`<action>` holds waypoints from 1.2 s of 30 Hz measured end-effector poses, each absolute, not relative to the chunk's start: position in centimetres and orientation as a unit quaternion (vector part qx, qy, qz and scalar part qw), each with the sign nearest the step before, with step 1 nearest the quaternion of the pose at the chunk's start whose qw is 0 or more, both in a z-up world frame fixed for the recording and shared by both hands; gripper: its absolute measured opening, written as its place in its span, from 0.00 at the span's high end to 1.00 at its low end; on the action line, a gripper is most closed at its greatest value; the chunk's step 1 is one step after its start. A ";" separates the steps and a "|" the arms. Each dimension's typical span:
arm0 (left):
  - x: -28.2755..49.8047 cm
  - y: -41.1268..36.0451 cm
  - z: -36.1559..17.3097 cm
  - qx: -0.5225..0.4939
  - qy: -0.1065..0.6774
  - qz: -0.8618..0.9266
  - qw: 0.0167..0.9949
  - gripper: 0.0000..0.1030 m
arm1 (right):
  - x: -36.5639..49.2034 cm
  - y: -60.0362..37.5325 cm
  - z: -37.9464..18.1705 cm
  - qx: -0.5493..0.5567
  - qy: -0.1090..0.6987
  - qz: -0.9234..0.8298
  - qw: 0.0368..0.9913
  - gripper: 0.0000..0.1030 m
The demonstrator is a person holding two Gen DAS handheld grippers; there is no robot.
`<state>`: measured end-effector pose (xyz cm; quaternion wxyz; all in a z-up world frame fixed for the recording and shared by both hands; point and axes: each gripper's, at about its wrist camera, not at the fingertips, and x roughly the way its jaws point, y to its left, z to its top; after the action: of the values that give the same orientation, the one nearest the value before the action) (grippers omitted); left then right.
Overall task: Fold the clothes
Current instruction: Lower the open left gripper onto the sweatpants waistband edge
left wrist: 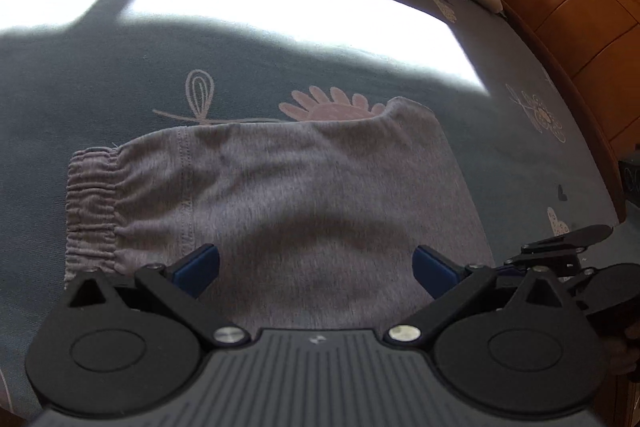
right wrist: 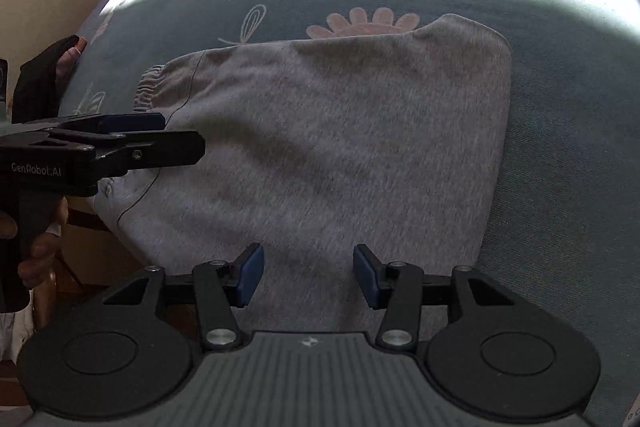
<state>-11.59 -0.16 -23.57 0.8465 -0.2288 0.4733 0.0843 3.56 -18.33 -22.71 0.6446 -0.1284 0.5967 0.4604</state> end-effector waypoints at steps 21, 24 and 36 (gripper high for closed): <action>-16.0 5.9 -22.9 -0.315 0.485 0.136 0.804 0.04 | 1.4 -16.3 -20.0 -0.153 0.577 0.477 0.645 0.41; -16.9 8.1 -21.6 -0.323 0.450 0.138 0.821 0.03 | 1.1 -15.4 -19.6 -0.166 0.571 0.483 0.642 0.41; -18.1 16.4 -29.2 -0.460 0.428 0.070 0.775 0.04 | 0.8 -11.3 -18.9 -0.209 0.556 0.492 0.636 0.41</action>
<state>-18.09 16.44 -29.19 0.7748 -0.4604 0.4276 0.0698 0.79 -11.31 -18.91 0.6362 -0.2087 0.5560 0.4925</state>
